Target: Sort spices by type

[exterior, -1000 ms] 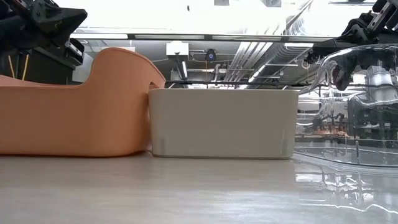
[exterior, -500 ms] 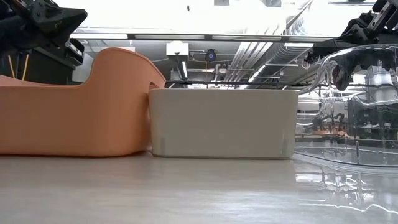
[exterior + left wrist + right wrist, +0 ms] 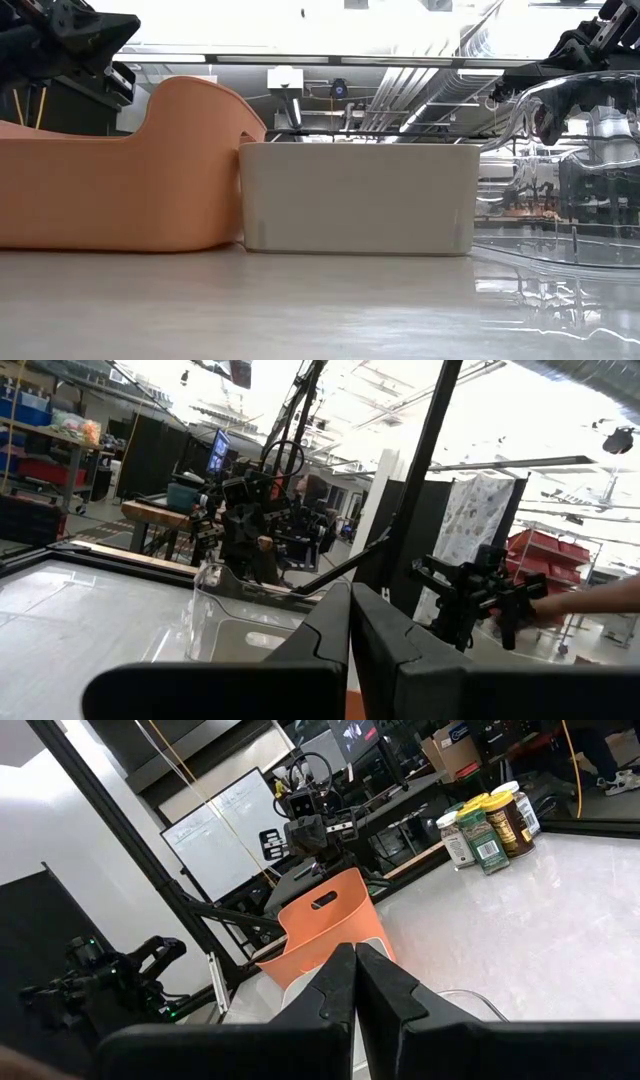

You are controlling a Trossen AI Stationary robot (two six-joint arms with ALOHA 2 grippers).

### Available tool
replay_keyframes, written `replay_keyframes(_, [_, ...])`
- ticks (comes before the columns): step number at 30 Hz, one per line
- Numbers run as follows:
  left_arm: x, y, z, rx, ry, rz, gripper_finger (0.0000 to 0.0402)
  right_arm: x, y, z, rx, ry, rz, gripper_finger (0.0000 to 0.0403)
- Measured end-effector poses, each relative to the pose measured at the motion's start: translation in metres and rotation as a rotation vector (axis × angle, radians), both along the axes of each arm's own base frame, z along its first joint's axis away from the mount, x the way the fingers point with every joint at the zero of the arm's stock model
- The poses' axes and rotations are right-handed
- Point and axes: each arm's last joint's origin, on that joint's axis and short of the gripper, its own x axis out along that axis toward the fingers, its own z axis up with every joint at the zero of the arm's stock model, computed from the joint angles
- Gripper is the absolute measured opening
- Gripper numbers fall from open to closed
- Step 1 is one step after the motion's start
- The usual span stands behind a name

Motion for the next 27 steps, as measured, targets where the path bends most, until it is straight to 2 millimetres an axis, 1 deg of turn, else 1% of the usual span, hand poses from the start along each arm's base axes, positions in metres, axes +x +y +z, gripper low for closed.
replay_keyframes(4, [0.0,0.0,0.0,0.0,0.0,0.0,0.0001,0.0,0.0,0.0,0.0,0.0,0.0,0.0001])
replay_keyframes(11, [0.0,0.0,0.0,0.0,0.0,0.0,0.0001,0.0,-0.003,0.0,0.028,-0.007,-0.093,0.0001])
replay_keyframes(14, [0.0,0.0,0.0,0.0,0.0,0.0,0.0001,0.0,-0.004,0.001,0.118,-0.021,-0.115,0.0001])
replay_keyframes(20, [0.0,0.0,0.0,0.0,0.0,0.0,0.0001,-0.001,-0.008,0.001,0.319,-0.063,-0.246,0.0001])
replay_keyframes(24, [0.0,0.0,0.0,0.0,0.0,0.0,0.0001,-0.002,-0.01,0.001,0.418,-0.099,-0.332,0.0001])
replay_keyframes(27, [0.0,0.0,0.0,0.0,0.0,0.0,0.0001,-0.003,-0.012,0.001,0.452,-0.122,-0.404,0.0001])
